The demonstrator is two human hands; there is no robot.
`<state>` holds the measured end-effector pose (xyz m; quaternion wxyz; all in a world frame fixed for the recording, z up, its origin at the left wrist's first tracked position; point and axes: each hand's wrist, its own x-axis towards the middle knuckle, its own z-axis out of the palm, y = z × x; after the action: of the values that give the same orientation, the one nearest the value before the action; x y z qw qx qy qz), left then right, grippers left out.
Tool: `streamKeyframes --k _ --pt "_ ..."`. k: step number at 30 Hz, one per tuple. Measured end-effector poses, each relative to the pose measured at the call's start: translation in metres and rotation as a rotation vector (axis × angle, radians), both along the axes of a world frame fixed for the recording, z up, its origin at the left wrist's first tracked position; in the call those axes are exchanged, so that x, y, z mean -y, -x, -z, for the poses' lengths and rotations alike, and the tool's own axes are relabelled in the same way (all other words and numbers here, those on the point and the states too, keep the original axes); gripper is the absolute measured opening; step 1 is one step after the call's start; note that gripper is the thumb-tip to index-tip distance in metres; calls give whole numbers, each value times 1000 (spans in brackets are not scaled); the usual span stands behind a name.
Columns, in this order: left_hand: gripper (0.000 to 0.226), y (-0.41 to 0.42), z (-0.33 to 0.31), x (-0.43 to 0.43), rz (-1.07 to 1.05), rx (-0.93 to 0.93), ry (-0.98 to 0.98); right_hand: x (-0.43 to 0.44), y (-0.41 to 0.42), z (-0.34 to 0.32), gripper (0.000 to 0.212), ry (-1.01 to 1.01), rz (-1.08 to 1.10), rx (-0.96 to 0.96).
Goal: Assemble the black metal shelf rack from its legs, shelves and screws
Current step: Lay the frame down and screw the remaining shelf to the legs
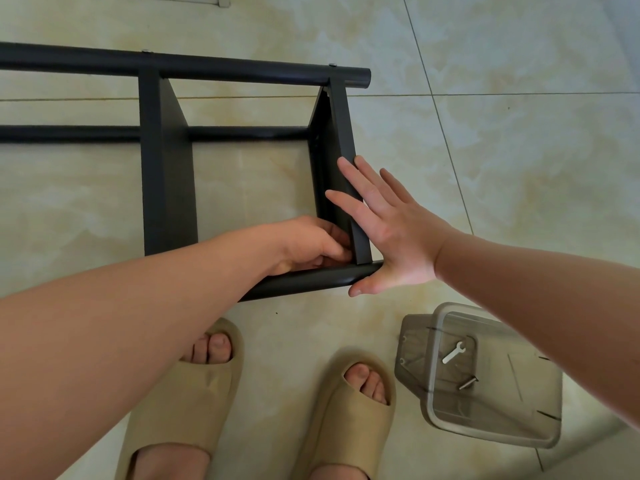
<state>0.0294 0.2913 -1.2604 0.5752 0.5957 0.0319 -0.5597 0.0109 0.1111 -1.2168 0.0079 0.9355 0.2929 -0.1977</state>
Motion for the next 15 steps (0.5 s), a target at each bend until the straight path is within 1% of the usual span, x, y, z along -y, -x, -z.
streamKeyframes --k 5,7,10,15 --pt "18 0 0 1 10 -53 13 0 0 1 132 0 -8 2" --pt "16 0 -1 2 47 -16 -22 0 0 1 132 -3 -7 1" --pt "14 0 0 4 31 36 -58 0 0 0 132 -6 0 -7" --pt "17 0 2 4 20 26 -48 0 -1 0 132 3 -9 -10"
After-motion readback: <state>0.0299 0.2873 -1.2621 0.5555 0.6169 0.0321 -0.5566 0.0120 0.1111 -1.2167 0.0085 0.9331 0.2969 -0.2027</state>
